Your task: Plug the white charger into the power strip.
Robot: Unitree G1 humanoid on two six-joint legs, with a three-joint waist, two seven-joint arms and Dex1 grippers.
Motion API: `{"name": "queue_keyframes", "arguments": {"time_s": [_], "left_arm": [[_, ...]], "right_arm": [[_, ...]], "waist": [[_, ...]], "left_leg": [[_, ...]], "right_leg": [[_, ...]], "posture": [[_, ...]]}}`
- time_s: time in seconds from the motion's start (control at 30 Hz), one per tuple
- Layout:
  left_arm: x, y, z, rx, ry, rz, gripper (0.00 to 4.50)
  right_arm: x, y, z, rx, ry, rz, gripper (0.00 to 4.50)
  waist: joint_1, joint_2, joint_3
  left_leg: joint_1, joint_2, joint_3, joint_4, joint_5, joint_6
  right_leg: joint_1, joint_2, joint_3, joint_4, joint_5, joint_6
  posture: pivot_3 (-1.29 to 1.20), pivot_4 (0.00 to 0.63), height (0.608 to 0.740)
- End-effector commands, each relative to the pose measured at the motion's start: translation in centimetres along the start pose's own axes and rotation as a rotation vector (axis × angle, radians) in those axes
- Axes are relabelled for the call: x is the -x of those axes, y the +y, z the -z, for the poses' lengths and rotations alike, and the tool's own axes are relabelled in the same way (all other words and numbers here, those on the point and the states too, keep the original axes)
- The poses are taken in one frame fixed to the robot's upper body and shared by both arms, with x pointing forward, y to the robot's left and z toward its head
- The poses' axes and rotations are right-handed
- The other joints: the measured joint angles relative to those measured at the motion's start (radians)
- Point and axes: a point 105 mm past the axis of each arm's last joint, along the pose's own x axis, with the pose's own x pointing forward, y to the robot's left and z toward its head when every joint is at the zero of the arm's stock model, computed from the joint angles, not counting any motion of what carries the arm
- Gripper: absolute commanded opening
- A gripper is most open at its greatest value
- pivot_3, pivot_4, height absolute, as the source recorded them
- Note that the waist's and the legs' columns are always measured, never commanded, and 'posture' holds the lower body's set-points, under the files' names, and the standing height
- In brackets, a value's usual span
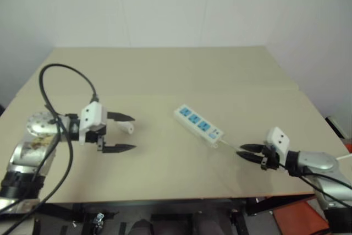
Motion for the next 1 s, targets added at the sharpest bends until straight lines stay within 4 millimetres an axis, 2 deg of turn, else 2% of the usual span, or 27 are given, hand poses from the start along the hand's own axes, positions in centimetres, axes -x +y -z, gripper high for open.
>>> {"name": "queue_keyframes", "arguments": {"time_s": [0.03, 0.13, 0.17, 0.53, 0.63, 0.73, 0.87, 1.0], "left_arm": [[0.3, 0.4, -0.9, -0.038, -0.016, -0.007, 4.50], [0.5, 0.3, -0.9, -0.044, -0.019, -0.017, 4.50], [0.6, 0.3, -0.9, -0.046, -0.020, -0.019, 4.50], [0.7, 0.2, -1.2, -0.051, -0.035, -0.009, 4.50], [0.6, 0.1, -1.3, -0.049, -0.047, -0.010, 4.50], [0.4, 0.0, -1.1, -0.049, -0.035, -0.009, 4.50], [0.3, -0.1, -1.1, -0.045, -0.033, -0.007, 4.50], [0.3, 0.2, -2.0, -0.055, -0.078, -0.020, 4.50]], "right_arm": [[0.9, -0.1, -3.6, 0.028, -0.163, 0.041, 3.15], [0.4, 0.0, -3.8, -0.005, -0.206, 0.059, 4.24], [0.1, 0.0, -3.6, -0.016, -0.213, 0.060, 4.47], [-4.6, 0.2, -3.5, -0.063, -0.312, 0.062, 4.47], [-5.7, -0.4, -3.2, -0.006, -0.312, 0.159, 4.47], [-6.3, -0.8, -2.6, 0.001, -0.302, 0.202, 4.47], [-6.7, -0.6, -2.2, -0.028, -0.307, 0.176, 4.47], [-7.2, -0.3, -2.0, -0.033, -0.306, 0.157, 4.47]], "waist": [[0.000, 0.000, 0.000], [0.002, 0.000, 0.000], [0.002, 0.000, 0.000], [0.000, 0.000, 0.000], [0.001, 0.000, 0.000], [0.002, 0.000, 0.000], [0.001, 0.000, 0.000], [0.001, 0.000, 0.000]], "left_leg": [[0.000, 0.000, 0.000, 0.000, 0.000, 0.000], [0.001, 0.000, 0.000, 0.000, 0.000, 0.000], [0.001, 0.000, 0.000, 0.000, 0.000, 0.000], [0.000, 0.000, 0.000, 0.000, 0.000, 0.000], [0.000, 0.000, 0.000, 0.000, 0.000, 0.000], [-0.001, 0.000, 0.000, 0.000, 0.000, 0.000], [0.000, 0.000, 0.000, 0.000, 0.000, 0.000], [0.000, 0.000, 0.000, 0.000, 0.000, 0.000]], "right_leg": [[0.000, 0.000, 0.000, 0.000, 0.000, -0.001], [0.001, 0.000, 0.000, 0.000, 0.000, 0.000], [0.001, 0.000, -0.001, 0.000, -0.001, 0.001], [0.000, 0.000, 0.000, 0.000, 0.002, -0.003], [-0.001, 0.000, -0.001, 0.000, 0.002, -0.003], [-0.001, -0.001, -0.001, 0.000, 0.003, -0.004], [-0.001, -0.001, -0.001, 0.001, 0.003, -0.005], [-0.001, 0.000, -0.001, 0.000, 0.003, -0.005]], "posture": [[0.00, 0.150, 0.740], [0.00, 0.150, 0.740], [0.00, 0.150, 0.740], [0.00, 0.150, 0.740], [0.00, 0.150, 0.740], [0.00, 0.150, 0.740], [0.00, 0.150, 0.740], [0.00, 0.150, 0.740]]}}
